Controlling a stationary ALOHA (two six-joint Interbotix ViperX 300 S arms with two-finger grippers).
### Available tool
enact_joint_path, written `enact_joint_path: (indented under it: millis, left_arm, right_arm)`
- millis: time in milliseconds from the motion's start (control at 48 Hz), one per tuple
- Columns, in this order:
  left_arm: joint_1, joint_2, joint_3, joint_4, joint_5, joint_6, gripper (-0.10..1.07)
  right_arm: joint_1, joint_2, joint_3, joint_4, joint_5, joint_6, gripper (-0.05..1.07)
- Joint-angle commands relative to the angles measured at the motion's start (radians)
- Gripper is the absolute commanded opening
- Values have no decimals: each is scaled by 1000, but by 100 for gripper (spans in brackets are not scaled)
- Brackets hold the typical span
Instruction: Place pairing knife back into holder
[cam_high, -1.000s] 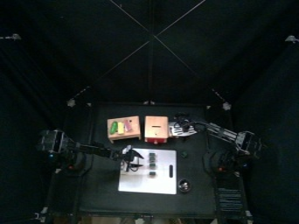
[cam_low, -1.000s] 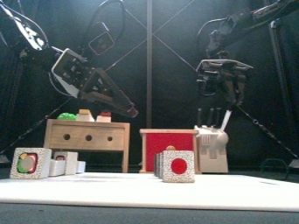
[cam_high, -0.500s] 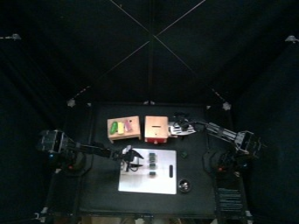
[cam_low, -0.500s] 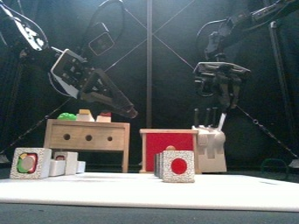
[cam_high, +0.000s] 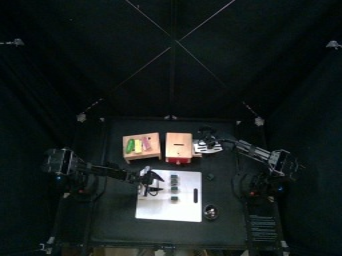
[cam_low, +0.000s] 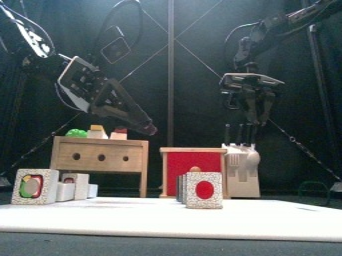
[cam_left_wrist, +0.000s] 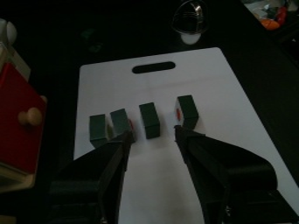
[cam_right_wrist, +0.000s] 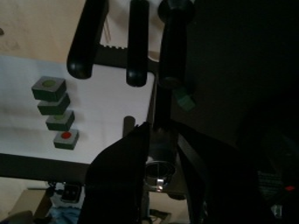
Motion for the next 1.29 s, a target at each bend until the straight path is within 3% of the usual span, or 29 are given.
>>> enact_joint_path:
  millis: [0, 438, 792, 1042, 1271]
  left_arm:
    - [3, -18, -9, 2, -3, 0, 83]
    - [2, -25, -2, 0, -3, -2, 83]
    - [21, -52, -2, -3, -3, -3, 83]
    - [61, -31, -17, -31, -3, -3, 83]
    - [77, 55, -75, -71, 12, -3, 83]
  right_arm:
    - [-6, -12, -14, -3, -14, 3, 66]
    - [2, -43, 20, -6, -15, -11, 66]
    - [144, -198, 133, -63, -48, 9, 66]
    - [288, -356, 311, -109, -284, 48, 65]
    - [405, -485, 532, -230, -675, 41, 65]
